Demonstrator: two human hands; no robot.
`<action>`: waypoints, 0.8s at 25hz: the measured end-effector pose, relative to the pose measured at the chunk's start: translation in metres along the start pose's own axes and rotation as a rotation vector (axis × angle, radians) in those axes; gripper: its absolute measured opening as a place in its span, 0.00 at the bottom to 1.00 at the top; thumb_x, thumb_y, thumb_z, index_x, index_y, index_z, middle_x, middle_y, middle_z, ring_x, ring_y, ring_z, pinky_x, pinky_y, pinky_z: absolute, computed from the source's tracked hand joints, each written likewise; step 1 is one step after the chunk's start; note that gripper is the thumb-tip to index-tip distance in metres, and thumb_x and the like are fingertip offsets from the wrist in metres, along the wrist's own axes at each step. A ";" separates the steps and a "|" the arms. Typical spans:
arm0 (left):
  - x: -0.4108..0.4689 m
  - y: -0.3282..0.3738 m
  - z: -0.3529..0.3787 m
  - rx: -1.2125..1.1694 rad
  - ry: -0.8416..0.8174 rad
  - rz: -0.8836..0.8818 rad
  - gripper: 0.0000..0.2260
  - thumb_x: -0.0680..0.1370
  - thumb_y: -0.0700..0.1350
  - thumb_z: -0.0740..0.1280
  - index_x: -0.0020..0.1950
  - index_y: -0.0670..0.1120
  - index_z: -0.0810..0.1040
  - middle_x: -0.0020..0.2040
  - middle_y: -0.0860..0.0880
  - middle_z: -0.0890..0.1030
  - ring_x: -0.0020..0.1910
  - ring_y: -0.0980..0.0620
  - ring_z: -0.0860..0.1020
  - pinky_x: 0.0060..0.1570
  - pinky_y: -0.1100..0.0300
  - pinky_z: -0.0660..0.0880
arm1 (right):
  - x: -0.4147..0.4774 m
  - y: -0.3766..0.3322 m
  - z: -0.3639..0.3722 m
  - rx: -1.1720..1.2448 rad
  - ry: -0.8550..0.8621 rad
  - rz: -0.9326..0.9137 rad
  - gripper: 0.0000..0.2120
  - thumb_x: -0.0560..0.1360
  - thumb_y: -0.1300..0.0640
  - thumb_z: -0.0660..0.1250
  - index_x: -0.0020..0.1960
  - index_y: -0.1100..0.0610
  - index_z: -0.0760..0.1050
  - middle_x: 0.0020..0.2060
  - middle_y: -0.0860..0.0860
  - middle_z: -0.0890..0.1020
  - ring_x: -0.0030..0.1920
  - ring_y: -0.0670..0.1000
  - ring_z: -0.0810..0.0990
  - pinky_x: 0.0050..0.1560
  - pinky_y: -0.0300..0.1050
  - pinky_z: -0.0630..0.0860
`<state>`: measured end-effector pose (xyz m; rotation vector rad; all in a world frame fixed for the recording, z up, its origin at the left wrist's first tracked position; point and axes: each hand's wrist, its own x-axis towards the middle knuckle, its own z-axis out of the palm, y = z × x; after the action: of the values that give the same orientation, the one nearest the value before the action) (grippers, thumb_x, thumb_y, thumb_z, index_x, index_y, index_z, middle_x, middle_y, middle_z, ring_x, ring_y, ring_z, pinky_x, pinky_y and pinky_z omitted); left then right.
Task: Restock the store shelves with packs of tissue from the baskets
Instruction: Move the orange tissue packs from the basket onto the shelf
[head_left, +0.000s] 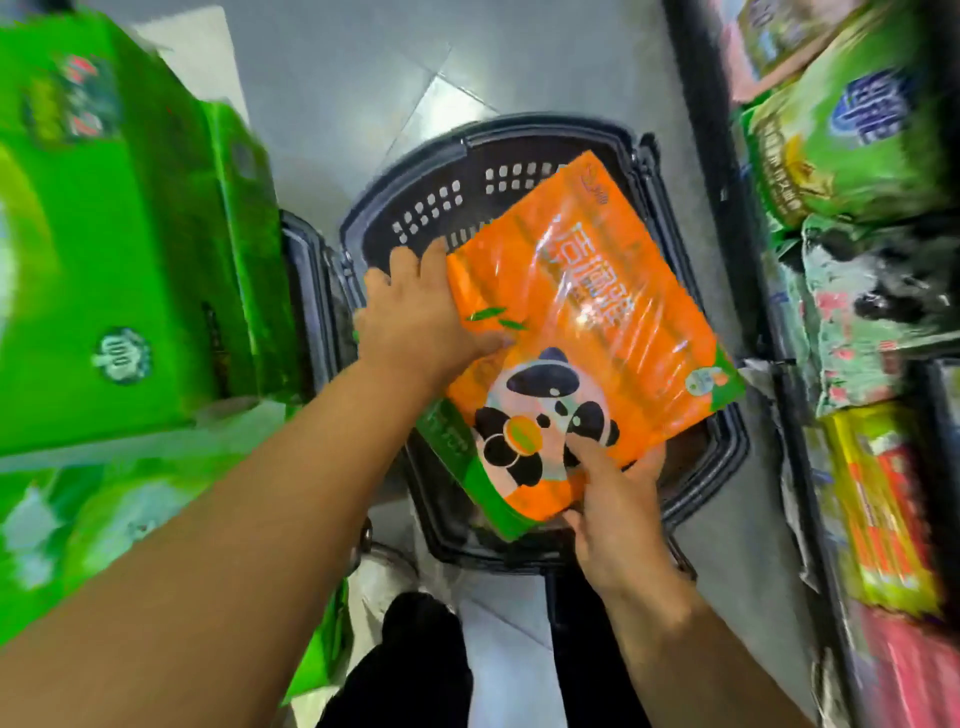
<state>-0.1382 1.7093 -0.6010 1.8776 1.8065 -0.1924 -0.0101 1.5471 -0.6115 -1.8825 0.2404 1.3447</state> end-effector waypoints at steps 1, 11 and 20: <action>-0.019 -0.001 -0.019 -0.029 -0.011 -0.008 0.46 0.63 0.68 0.73 0.74 0.50 0.59 0.67 0.44 0.65 0.66 0.40 0.63 0.62 0.42 0.67 | -0.022 -0.006 -0.004 -0.012 0.013 -0.078 0.38 0.69 0.59 0.74 0.70 0.38 0.58 0.57 0.47 0.81 0.49 0.52 0.84 0.42 0.55 0.82; -0.263 -0.060 -0.197 -0.397 0.211 -0.079 0.36 0.62 0.65 0.75 0.59 0.45 0.69 0.53 0.42 0.78 0.56 0.37 0.73 0.50 0.47 0.71 | -0.284 -0.042 -0.048 -0.338 -0.192 -0.490 0.46 0.61 0.51 0.76 0.71 0.38 0.56 0.61 0.46 0.77 0.58 0.50 0.79 0.58 0.58 0.77; -0.453 -0.090 -0.244 -0.583 0.668 -0.500 0.32 0.65 0.61 0.76 0.59 0.46 0.69 0.55 0.43 0.78 0.57 0.38 0.72 0.55 0.50 0.68 | -0.387 -0.079 -0.031 -0.666 -0.781 -0.783 0.35 0.70 0.65 0.74 0.68 0.45 0.63 0.57 0.45 0.78 0.56 0.45 0.79 0.59 0.54 0.76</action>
<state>-0.3311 1.4156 -0.2143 1.1110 2.3937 0.7956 -0.1052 1.4699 -0.2345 -1.4711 -1.3295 1.5257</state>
